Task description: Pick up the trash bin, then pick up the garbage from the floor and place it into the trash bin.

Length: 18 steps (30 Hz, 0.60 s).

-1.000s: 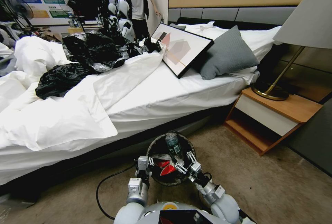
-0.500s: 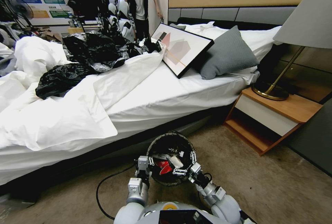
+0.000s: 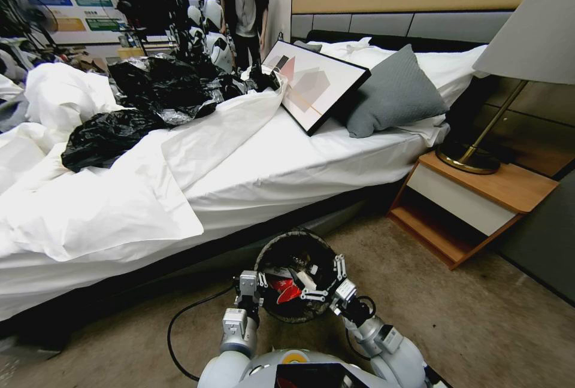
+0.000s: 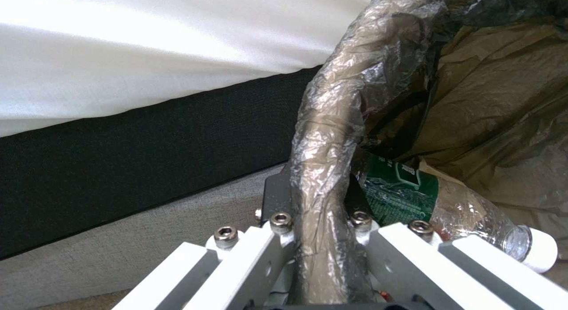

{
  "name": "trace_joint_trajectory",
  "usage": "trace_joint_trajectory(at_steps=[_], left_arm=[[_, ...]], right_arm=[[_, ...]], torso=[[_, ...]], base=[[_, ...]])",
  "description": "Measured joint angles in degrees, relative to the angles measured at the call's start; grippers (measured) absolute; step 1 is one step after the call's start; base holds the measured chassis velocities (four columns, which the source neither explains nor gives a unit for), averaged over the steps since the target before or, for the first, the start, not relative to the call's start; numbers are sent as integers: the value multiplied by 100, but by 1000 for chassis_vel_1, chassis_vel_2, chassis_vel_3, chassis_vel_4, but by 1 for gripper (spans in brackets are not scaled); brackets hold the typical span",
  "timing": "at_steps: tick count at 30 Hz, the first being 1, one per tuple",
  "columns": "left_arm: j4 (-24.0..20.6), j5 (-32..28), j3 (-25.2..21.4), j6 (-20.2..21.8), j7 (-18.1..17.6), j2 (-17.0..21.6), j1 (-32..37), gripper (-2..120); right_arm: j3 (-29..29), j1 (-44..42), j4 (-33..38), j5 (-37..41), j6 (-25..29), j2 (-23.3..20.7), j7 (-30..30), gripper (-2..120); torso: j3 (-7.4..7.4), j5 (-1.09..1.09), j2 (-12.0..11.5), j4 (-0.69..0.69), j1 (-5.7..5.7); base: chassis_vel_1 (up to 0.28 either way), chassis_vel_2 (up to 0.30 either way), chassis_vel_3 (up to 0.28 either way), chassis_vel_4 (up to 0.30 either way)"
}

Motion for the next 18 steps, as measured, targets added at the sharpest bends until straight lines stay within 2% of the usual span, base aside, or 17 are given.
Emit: trace_joint_trajectory(at_steps=[3, 5, 12, 18], left_arm=[[-30, -13, -23, 2, 0, -2, -2, 0], [-46, -21, -35, 5, 0, -4, -5, 0], [-58, -24, -47, 10, -3, -16, 8, 0], [-80, -20, -45, 12, -8, -26, 27, 0]], right_arm=[[166, 56, 100, -289, -190, 301, 823, 100], [220, 28, 106, -311, -230, 388, 985, 100], [360, -78, 57, -350, -229, 551, 1192, 100], [741, -156, -211, -318, -52, 701, 1221, 100]], torso=[[0, 0, 0, 0, 0], [0, 0, 0, 1, 0], [0, 0, 0, 0, 0], [0, 1, 0, 0, 0]], base=[[0, 0, 0, 0], [0, 0, 0, 0], [0, 0, 0, 0], [0, 0, 0, 0]])
